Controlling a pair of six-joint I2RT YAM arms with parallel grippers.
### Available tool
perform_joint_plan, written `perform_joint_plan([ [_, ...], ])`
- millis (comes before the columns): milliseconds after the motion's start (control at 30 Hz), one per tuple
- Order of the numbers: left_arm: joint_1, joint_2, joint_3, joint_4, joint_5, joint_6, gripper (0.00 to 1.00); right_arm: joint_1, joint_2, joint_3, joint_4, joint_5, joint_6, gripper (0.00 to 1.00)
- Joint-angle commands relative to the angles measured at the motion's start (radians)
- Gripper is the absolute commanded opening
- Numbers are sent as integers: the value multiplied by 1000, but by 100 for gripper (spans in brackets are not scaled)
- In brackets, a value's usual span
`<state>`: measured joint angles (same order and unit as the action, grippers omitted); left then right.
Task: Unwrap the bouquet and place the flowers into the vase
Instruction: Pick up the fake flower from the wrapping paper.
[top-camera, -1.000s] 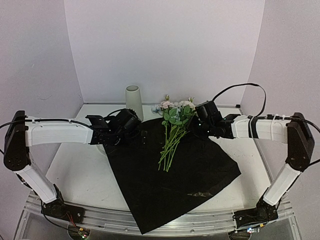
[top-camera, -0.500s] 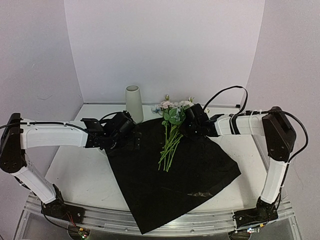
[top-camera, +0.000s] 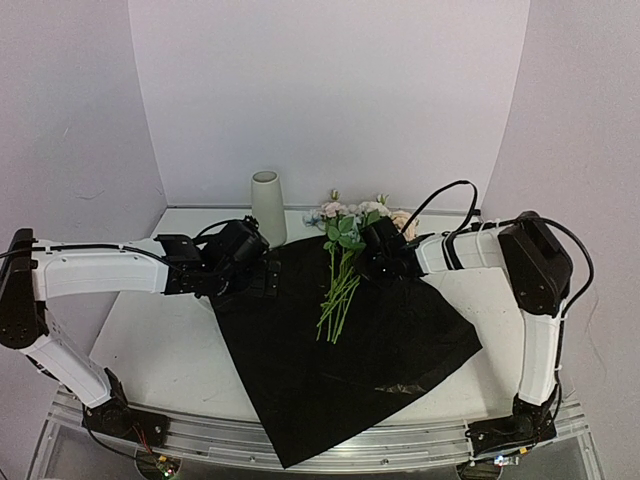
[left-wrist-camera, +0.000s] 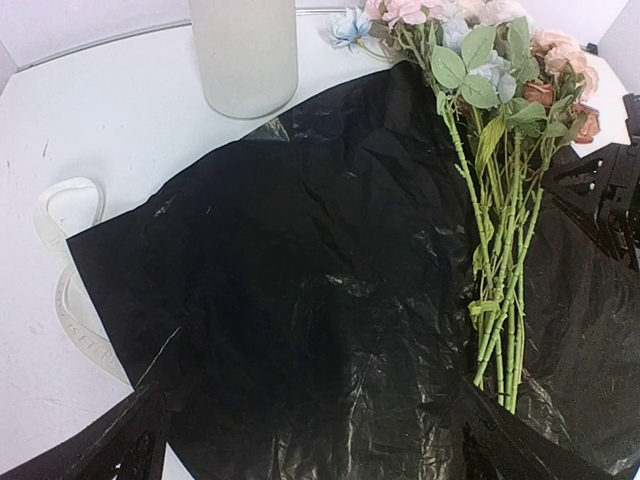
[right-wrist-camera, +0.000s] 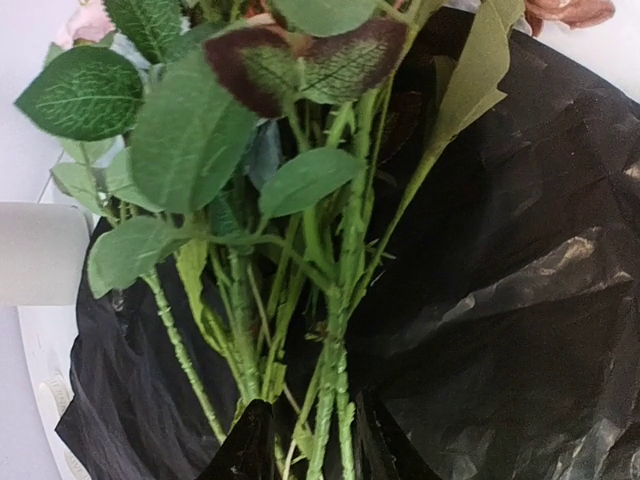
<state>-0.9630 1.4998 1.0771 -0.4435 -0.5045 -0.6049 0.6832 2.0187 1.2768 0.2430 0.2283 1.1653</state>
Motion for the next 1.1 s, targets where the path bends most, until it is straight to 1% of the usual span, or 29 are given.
perform_joint_plan([
  [0, 0, -21, 0, 26, -21, 17, 99, -12, 34, 48, -10, 12, 16, 29],
  [267, 0, 7, 5, 26, -20, 23, 100, -19, 58, 65, -10, 1, 21, 23],
  [833, 0, 21, 19, 26, -44, 36, 99, -29, 92, 89, -10, -16, 22, 20],
  [933, 0, 23, 18, 26, -46, 36, 99, -31, 91, 89, -11, -18, 22, 14],
  [1067, 0, 23, 20, 26, -46, 39, 99, -32, 70, 77, -11, -4, 20, 10],
])
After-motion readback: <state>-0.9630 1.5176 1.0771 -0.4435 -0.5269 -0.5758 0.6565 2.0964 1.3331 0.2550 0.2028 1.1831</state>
